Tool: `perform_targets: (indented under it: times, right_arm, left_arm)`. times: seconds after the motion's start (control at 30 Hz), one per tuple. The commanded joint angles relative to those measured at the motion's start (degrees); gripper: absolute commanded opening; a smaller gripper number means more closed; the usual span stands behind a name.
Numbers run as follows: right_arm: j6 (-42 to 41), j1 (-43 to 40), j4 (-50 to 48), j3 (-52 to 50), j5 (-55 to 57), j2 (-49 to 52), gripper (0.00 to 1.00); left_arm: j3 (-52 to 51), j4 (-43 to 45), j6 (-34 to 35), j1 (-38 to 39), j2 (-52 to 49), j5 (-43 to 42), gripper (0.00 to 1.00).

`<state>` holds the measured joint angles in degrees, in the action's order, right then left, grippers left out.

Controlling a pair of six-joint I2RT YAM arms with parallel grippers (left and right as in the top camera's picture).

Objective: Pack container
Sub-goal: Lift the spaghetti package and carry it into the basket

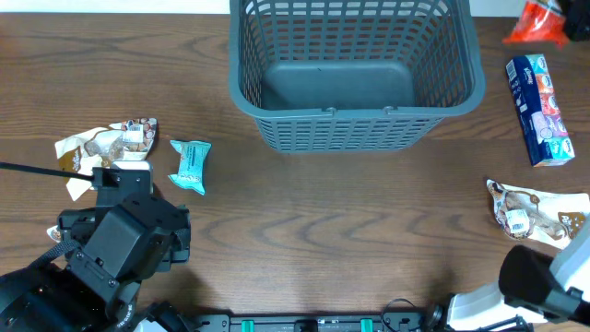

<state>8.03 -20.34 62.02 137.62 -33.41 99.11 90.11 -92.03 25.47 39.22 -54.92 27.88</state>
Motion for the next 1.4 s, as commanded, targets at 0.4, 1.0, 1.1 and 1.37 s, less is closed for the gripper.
perform_targets:
  times: [0.4,1.0,1.1,1.37]
  right_arm:
    - [-1.53,19.45,0.85,2.21,9.4,6.1,0.02]
    - [-0.66,20.55,11.63,2.19,9.97,16.74,0.01]
    - [-0.68,20.65,12.72,2.19,12.37,16.74,0.02]
    - [1.07,20.81,17.29,1.84,15.65,17.64,0.02]
  left_arm:
    - [0.76,-0.5,0.04,0.07,-0.04,1.31,0.99]
    - [0.76,-0.5,0.04,0.07,-0.04,1.31,0.99]
    - [0.76,-0.5,0.04,0.07,-0.04,1.31,0.99]
    - [0.76,-0.5,0.04,0.07,-0.04,1.31,0.99]
